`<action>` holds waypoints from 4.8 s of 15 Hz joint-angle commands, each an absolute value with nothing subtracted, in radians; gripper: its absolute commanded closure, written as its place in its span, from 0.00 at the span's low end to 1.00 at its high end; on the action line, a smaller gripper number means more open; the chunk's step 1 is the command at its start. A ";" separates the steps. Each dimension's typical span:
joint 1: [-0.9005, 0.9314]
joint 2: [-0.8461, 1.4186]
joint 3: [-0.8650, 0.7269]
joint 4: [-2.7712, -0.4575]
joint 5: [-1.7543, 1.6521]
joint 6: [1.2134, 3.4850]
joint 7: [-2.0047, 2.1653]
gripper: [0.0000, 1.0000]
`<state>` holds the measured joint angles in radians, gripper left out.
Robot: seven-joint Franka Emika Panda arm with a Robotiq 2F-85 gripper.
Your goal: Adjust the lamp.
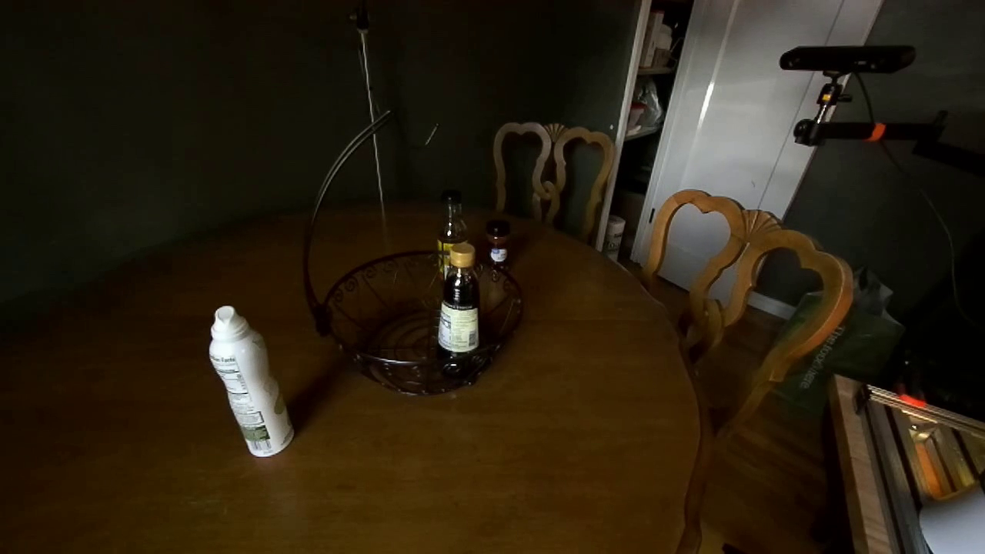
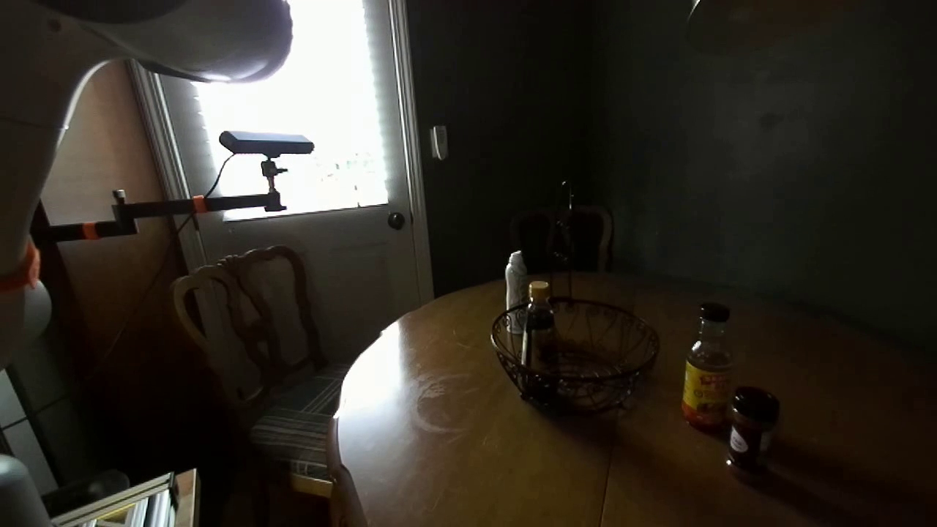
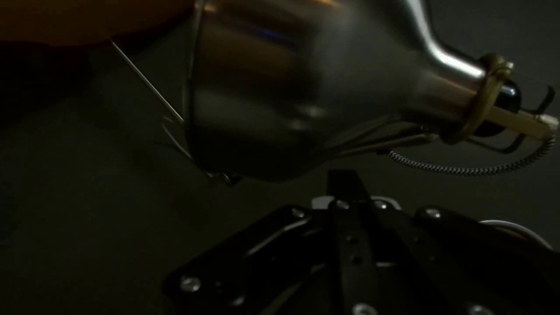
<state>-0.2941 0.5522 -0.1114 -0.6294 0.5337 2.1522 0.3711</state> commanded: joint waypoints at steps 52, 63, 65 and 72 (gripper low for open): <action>-0.272 0.473 -0.058 -0.986 0.637 2.026 0.559 1.00; -0.229 0.331 -0.245 -0.954 0.223 1.949 0.711 1.00; -0.234 0.285 -0.245 -0.951 0.207 1.865 0.679 1.00; -0.241 0.098 -0.230 -0.949 0.200 1.540 0.462 0.38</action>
